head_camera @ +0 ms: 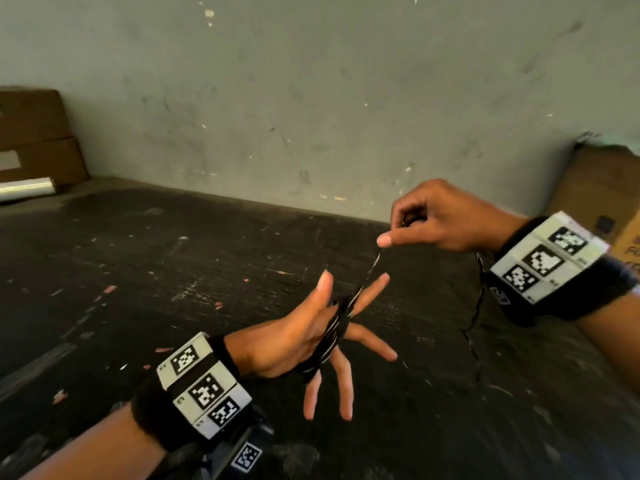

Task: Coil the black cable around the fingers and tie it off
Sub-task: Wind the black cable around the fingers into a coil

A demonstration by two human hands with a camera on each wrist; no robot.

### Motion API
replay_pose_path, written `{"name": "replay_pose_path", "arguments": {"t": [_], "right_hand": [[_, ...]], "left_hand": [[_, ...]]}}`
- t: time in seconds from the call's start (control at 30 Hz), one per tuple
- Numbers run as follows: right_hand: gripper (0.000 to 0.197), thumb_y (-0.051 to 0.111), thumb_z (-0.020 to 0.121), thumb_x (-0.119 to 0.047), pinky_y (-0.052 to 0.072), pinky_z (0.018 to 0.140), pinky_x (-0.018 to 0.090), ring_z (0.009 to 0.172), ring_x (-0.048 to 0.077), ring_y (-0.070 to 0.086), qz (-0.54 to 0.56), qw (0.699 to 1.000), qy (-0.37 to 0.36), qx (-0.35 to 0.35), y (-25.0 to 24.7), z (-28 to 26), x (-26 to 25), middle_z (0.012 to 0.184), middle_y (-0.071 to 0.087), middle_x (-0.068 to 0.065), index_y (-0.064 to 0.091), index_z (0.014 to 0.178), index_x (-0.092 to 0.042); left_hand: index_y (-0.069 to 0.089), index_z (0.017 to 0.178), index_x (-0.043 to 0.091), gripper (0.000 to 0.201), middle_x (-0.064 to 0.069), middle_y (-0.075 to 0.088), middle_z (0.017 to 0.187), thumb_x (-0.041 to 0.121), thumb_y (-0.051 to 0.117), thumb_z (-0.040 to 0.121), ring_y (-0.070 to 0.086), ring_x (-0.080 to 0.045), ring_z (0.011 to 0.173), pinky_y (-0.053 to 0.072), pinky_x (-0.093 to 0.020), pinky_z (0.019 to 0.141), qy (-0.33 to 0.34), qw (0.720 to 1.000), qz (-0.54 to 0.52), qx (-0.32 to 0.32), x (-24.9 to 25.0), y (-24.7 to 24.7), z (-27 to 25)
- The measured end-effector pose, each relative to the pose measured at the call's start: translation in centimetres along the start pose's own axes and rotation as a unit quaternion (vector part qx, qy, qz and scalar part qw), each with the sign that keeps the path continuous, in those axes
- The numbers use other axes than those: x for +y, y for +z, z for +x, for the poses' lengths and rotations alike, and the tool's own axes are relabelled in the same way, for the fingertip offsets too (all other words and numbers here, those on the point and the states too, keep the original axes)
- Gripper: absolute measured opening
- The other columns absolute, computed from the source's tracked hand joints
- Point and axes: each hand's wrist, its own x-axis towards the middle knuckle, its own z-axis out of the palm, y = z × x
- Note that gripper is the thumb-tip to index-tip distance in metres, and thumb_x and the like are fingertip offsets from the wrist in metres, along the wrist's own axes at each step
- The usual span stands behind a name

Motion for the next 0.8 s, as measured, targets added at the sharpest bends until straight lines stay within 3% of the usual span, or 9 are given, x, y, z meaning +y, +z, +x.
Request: {"name": "replay_pose_path", "arguments": {"t": [0.13,0.2,0.27,0.33,0.4,0.5,0.6,0.73,0.8], "right_hand": [[0.049,0.055,0.08,-0.052,0.032,0.047,0.022,0.046,0.007,0.039,0.096,0.994,0.049,0.032,5.1,-0.8,2.6,0.051,0.048,0.004,0.066,0.066,-0.006],[0.042,0.053,0.09,-0.037,0.037,0.05,0.016,0.048,0.004,0.046,0.129,0.989,0.067,0.04,8.1,-1.4,2.6,0.055,0.054,0.005,0.068,0.072,-0.002],[0.024,0.053,0.095,-0.013,0.048,0.062,0.018,0.064,0.008,0.063,0.143,0.987,0.067,0.035,11.2,-2.0,1.9,0.074,0.068,0.008,0.07,0.085,0.0],[0.021,0.048,0.096,-0.01,0.051,0.064,0.026,0.074,0.016,0.066,0.155,0.985,0.071,0.016,13.3,-2.1,0.2,0.086,0.07,0.01,0.069,0.096,-0.004],[0.023,0.045,0.099,-0.014,0.047,0.058,0.024,0.063,0.012,0.059,0.188,0.98,0.07,0.002,14.3,-2.2,-1.7,0.077,0.064,0.007,0.064,0.098,-0.002],[0.02,0.044,0.1,-0.018,0.044,0.053,0.015,0.054,0.001,0.053,0.22,0.973,0.073,-0.022,14.5,-2.2,-4.1,0.065,0.053,-0.004,0.06,0.098,-0.005],[0.021,0.047,0.098,-0.021,0.047,0.054,0.016,0.053,0.001,0.054,0.23,0.966,0.108,-0.037,13.6,-2.5,-5.6,0.064,0.056,-0.004,0.062,0.103,-0.008],[0.021,0.05,0.097,-0.022,0.041,0.047,0.008,0.042,-0.002,0.049,0.26,0.948,0.138,-0.124,10.9,-2.9,-7.1,0.06,0.056,-0.004,0.064,0.103,-0.007],[0.023,0.052,0.096,-0.021,0.041,0.051,0.006,0.041,-0.002,0.049,0.222,0.957,0.121,-0.143,9.3,-2.8,-7.8,0.058,0.057,-0.005,0.065,0.095,-0.002]], "left_hand": [[0.009,0.144,0.056,0.103,-0.02,0.046,0.145,0.093,0.035,0.052,0.067,-0.035,0.087,0.059,-0.035,0.048,0.056,0.996,-0.062,-0.012,1.2,-0.2,-0.4],[0.009,0.145,0.055,0.107,-0.02,0.044,0.146,0.093,0.038,0.05,0.068,-0.038,0.089,0.06,-0.038,0.049,0.089,0.991,-0.098,-0.005,1.9,-0.6,-0.2],[0.007,0.146,0.053,0.11,-0.021,0.045,0.145,0.093,0.039,0.048,0.068,-0.04,0.088,0.06,-0.039,0.048,0.125,0.983,-0.13,0.017,2.6,-1.1,0.1],[0.004,0.146,0.052,0.109,-0.022,0.048,0.143,0.094,0.032,0.049,0.069,-0.04,0.087,0.06,-0.039,0.048,0.156,0.974,-0.154,0.058,3.2,-1.8,0.6],[0.002,0.146,0.052,0.107,-0.022,0.051,0.141,0.092,0.029,0.051,0.07,-0.039,0.086,0.06,-0.038,0.049,0.173,0.966,-0.16,0.105,3.7,-2.5,1.0],[0.003,0.145,0.055,0.116,-0.019,0.054,0.139,0.095,0.041,0.042,0.07,-0.04,0.088,0.061,-0.039,0.051,0.189,0.958,-0.135,0.17,3.7,-3.6,1.5],[0.005,0.145,0.055,0.121,-0.016,0.056,0.137,0.093,0.049,0.038,0.069,-0.042,0.089,0.06,-0.039,0.05,0.189,0.951,-0.115,0.217,3.2,-4.6,1.3],[-0.001,0.143,0.058,0.12,-0.011,0.052,0.14,0.096,0.044,0.038,0.07,-0.039,0.088,0.057,-0.039,0.052,0.169,0.941,-0.02,0.293,2.0,-5.0,1.2],[-0.004,0.14,0.061,0.116,-0.01,0.049,0.139,0.098,0.039,0.039,0.07,-0.033,0.081,0.054,-0.037,0.05,0.133,0.938,0.051,0.315,0.9,-4.9,1.5]]}}
